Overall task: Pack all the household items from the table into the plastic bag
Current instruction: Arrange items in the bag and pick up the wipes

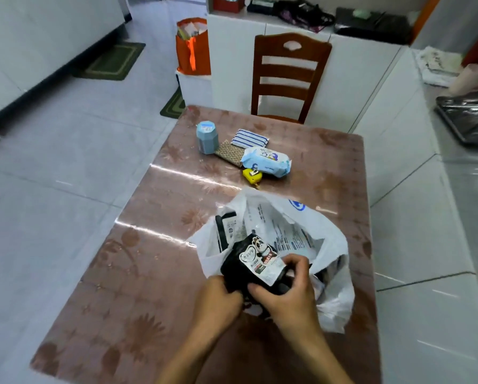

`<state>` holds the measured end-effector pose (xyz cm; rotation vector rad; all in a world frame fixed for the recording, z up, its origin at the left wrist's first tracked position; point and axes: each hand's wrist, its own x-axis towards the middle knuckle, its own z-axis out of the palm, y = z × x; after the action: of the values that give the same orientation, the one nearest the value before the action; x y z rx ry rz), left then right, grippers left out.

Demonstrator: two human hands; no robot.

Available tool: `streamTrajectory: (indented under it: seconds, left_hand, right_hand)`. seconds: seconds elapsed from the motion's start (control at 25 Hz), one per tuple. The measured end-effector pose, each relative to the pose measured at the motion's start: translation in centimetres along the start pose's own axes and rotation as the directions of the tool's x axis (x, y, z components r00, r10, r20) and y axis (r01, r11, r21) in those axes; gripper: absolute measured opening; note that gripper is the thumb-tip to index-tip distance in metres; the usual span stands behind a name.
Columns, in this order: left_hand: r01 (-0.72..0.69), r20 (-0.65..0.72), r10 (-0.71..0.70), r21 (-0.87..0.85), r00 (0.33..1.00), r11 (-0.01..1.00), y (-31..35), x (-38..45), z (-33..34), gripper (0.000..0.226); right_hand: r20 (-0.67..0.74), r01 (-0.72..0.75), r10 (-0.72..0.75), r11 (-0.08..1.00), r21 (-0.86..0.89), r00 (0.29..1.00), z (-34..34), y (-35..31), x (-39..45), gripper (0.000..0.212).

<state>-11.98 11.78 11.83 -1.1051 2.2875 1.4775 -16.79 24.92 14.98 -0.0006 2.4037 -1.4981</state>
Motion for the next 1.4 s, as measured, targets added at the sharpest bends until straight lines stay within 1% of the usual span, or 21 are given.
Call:
streamTrajectory:
  seconds: [0.08,0.2,0.24,0.28,0.36,0.4,0.44,0.48,0.52,0.56,0.6,0.68,0.76,0.8,0.92,1.0,1.12,1.24,1.28,1.32,1.4]
  left_hand:
    - [0.037,0.022,-0.037,-0.001,0.999,0.999,-1.1,0.4,0.7,0.031]
    - [0.112,-0.030,-0.114,-0.069,0.993,0.991,-1.9,-0.3,1.0,0.052]
    - [0.106,-0.105,-0.114,-0.077,0.988,0.991,-1.3,-0.7,0.8,0.056]
    - [0.023,-0.247,-0.043,-0.081,0.968,0.996,-0.8,-0.7,0.5,0.052]
    - [-0.164,-0.525,0.134,-0.011,0.841,0.986,0.6,-0.5,-0.9,0.039]
    - [-0.210,-0.563,0.204,0.055,0.801,0.976,1.4,-0.3,-1.9,0.047]
    - [-0.269,-0.554,0.295,0.130,0.779,0.954,1.2,0.6,-2.4,0.049]
    - [-0.338,-0.507,0.342,0.102,0.792,0.935,1.6,0.9,-3.1,0.035]
    - [-0.412,-0.458,0.359,-0.019,0.813,0.911,1.6,1.1,-3.8,0.013]
    - [-0.389,-0.431,0.273,-0.208,0.860,0.897,2.4,0.7,-4.7,0.013]
    - [-0.348,-0.409,0.174,-0.401,0.896,0.847,2.7,0.8,-5.5,0.025]
    - [-0.329,-0.325,0.153,-0.601,0.933,0.729,3.7,0.2,-7.1,0.029]
    - [-0.375,-0.235,0.291,-0.599,0.927,0.708,5.3,-1.0,-8.1,0.014]
    - [-0.407,-0.194,0.367,-0.589,0.910,0.698,6.1,-1.3,-8.4,0.010]
    - [-0.441,-0.115,0.473,-0.597,0.874,0.671,7.2,-1.8,-8.4,0.013]
    - [-0.435,-0.103,0.481,-0.618,0.871,0.655,7.2,-1.8,-8.5,0.016]
    - [-0.437,-0.073,0.508,-0.622,0.858,0.649,7.2,-1.6,-8.7,0.020]
    - [-0.460,-0.046,0.535,-0.576,0.844,0.676,7.3,-1.4,-8.5,0.021]
    - [-0.468,-0.039,0.541,-0.555,0.840,0.688,7.4,-1.4,-8.8,0.021]
    - [-0.469,-0.030,0.538,-0.531,0.843,0.706,7.5,-1.3,-9.3,0.021]
    - [-0.471,-0.001,0.532,-0.466,0.847,0.749,7.6,-0.8,-10.5,0.022]
  right_hand:
    - [0.012,0.039,-0.039,0.999,-0.021,0.999,-0.3,1.5,-0.1,0.067]
    - [-0.074,0.113,-0.120,0.990,-0.085,0.990,-0.4,2.2,0.0,0.065]
    - [-0.111,0.111,-0.118,0.991,-0.071,0.987,-0.2,2.1,0.1,0.065]
    - [-0.141,0.100,-0.104,0.994,-0.040,0.984,-0.1,2.0,0.3,0.065]
    - [-0.174,0.115,-0.121,0.992,-0.045,0.977,0.2,1.9,0.6,0.065]
    - [-0.173,0.163,-0.178,0.982,-0.098,0.969,0.3,1.8,0.7,0.066]
    - [-0.152,0.230,-0.251,0.962,-0.148,0.956,0.3,1.8,0.8,0.067]
    - [-0.116,0.310,-0.333,0.934,-0.177,0.936,0.5,1.7,0.9,0.068]
    - [-0.065,0.391,-0.408,0.901,-0.190,0.911,0.8,1.7,1.1,0.067]
    - [0.003,0.466,-0.477,0.858,-0.218,0.879,1.4,1.8,1.3,0.066]
    - [0.090,0.533,-0.530,0.803,-0.267,0.843,2.1,2.0,1.4,0.063]
    - [0.269,0.629,-0.572,0.658,-0.415,0.775,3.9,2.0,1.9,0.059]
    - [0.372,0.646,-0.542,0.503,-0.574,0.753,5.5,1.7,2.8,0.053]
    - [0.392,0.621,-0.500,0.461,-0.634,0.772,6.0,1.1,3.4,0.049]
    - [0.425,0.515,-0.292,0.475,-0.713,0.857,7.0,-1.0,5.4,0.040]
    - [0.466,0.499,-0.203,0.511,-0.700,0.862,6.8,-1.6,6.0,0.038]
    - [0.544,0.541,-0.171,0.534,-0.650,0.822,5.9,-1.3,6.5,0.040]
    - [0.485,0.495,-0.133,0.395,-0.774,0.864,7.4,-1.1,6.7,0.042]
    - [0.469,0.476,-0.119,0.378,-0.794,0.875,8.2,-1.4,6.4,0.043]
    - [0.470,0.470,-0.103,0.391,-0.791,0.876,8.6,-1.8,6.1,0.045]
    - [0.524,0.499,-0.095,0.486,-0.718,0.847,7.3,-3.3,5.7,0.046]
